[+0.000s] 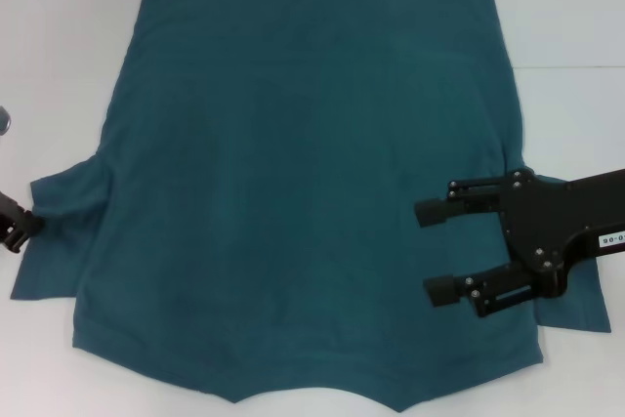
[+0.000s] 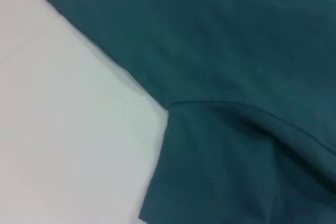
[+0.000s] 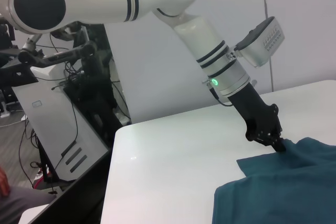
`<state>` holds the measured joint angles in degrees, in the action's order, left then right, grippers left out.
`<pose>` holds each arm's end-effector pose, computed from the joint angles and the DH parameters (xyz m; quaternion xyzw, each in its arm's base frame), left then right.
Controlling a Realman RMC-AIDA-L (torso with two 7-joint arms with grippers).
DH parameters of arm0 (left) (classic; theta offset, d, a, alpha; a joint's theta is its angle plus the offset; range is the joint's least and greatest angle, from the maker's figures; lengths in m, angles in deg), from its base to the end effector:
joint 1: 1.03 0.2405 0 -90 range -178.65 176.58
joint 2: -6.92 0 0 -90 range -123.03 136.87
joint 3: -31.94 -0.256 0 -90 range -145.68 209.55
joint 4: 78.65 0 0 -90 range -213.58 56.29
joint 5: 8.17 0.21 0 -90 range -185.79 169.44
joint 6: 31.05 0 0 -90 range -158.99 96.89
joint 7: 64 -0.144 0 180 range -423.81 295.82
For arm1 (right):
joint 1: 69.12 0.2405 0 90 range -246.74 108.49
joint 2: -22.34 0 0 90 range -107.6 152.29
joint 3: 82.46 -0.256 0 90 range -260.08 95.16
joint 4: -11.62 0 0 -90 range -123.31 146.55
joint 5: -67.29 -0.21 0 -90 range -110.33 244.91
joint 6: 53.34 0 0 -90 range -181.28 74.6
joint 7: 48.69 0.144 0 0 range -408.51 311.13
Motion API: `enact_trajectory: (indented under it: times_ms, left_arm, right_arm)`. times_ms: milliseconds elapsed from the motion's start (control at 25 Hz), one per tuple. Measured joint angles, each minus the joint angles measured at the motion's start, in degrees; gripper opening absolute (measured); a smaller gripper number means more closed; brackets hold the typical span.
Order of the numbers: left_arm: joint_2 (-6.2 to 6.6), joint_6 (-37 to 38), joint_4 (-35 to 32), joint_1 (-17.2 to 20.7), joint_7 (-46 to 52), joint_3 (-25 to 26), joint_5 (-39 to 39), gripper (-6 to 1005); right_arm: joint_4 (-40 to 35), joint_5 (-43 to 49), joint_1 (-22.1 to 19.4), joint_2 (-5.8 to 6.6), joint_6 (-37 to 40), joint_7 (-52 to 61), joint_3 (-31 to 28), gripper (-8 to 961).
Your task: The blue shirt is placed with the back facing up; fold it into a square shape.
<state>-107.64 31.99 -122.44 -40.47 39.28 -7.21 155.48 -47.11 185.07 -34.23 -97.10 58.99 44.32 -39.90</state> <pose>-0.3387 0.3979 0.0670 -0.8908 -0.2768 0.1966 0.3020 0.1875 0.3195 0.0440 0.9734 -0.1079 -0.2015 0.0191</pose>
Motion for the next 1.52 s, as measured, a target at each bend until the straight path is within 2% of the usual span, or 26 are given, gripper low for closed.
enact_trajectory:
  times_ms: [320, 560, 1000, 1280, 1520]
  left_arm:
    - [0.08, 0.1, 0.1, -0.5, 0.0, 0.1, 0.0, 14]
    - [0.83, 3.7, -2.3, -1.3, 1.9, -1.5, 0.0, 13]
    - [1.41, 13.4, -13.3, -0.8, 13.0, -14.1, 0.1, 12]
    - [1.96, 15.4, -14.4, -2.1, 19.1, -21.1, 0.2, 11]
    - [3.44, 19.3, -14.3, -4.4, 21.2, -21.9, 0.3, 11]
  right_arm:
    - [0.0, -0.1, 0.0, -0.06, -0.1, 0.0, -0.1, 911]
    - [0.0, -0.2, -0.4, -0.08, -0.1, 0.0, -0.4, 911]
    - [0.0, -1.0, -1.2, -0.08, -0.1, -0.7, -0.5, 910]
    - [-0.7, -0.8, -1.6, 0.03, -0.1, -0.8, -0.5, 910]
    - [-0.9, -0.8, -2.1, 0.15, -0.1, -1.9, -0.5, 910]
